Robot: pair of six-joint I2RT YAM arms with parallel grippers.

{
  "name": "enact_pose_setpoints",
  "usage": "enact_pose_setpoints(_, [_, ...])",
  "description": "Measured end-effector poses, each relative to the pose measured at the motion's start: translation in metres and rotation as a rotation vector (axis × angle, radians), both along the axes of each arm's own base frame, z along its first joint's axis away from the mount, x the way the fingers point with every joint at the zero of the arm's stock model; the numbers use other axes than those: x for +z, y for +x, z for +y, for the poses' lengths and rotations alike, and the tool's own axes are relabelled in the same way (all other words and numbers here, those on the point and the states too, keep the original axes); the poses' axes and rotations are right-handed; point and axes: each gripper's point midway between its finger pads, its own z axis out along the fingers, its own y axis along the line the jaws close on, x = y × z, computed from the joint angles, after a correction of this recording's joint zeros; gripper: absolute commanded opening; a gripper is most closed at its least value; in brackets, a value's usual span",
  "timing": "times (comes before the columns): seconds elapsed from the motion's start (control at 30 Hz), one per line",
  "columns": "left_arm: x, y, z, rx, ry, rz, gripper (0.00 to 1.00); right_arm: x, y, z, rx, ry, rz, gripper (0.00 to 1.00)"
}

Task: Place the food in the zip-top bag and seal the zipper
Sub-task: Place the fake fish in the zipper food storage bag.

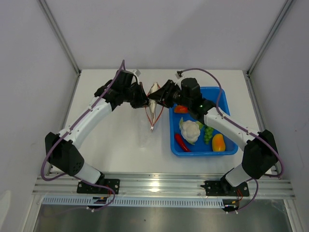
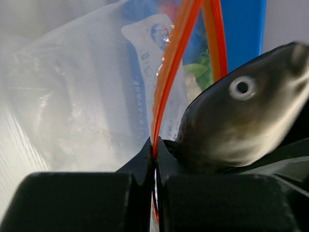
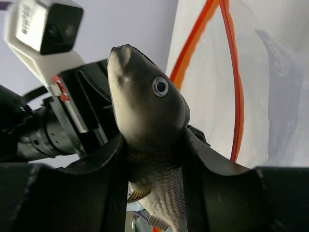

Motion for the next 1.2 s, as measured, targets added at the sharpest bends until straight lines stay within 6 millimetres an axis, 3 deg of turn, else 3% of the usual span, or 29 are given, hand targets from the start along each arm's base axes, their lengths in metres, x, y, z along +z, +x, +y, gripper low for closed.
enact_pose_setpoints(0.17, [0.002,0.005,0.001,0.016,-0.009,-0.011,0.01,-0.014,-0.006,-0.001,0.007,-0.048,0.037,0.21])
enact_pose_setpoints(0.23, [0.003,0.006,0.001,0.017,-0.011,-0.012,0.0,-0.018,-0.007,-0.003,0.005,-0.072,0.05,0.41])
enact_pose_setpoints(0.27, [0.003,0.006,0.001,0.017,-0.012,-0.013,0.01,-0.019,-0.007,-0.004,0.004,-0.08,0.055,0.57])
enact_pose_setpoints(0.33, [0.003,0.006,0.001,0.021,-0.014,-0.011,0.01,-0.02,-0.008,-0.005,0.002,-0.095,0.06,0.73])
enact_pose_setpoints(0.37, [0.003,0.006,0.001,0.022,-0.016,-0.011,0.01,-0.02,-0.009,-0.006,0.005,-0.106,0.061,0.86])
enact_pose_setpoints(0.5, [0.004,0.008,0.002,0.025,-0.018,-0.015,0.01,-0.012,-0.009,-0.004,0.015,-0.12,0.044,0.92])
enact_pose_setpoints(0.83, [0.003,0.01,0.006,0.034,-0.017,-0.018,0.01,0.01,0.005,-0.003,0.021,-0.175,-0.005,0.92])
enact_pose_setpoints(1.2, [-0.006,-0.002,0.012,0.023,-0.008,-0.006,0.0,0.009,0.032,-0.021,0.009,-0.313,-0.044,0.89])
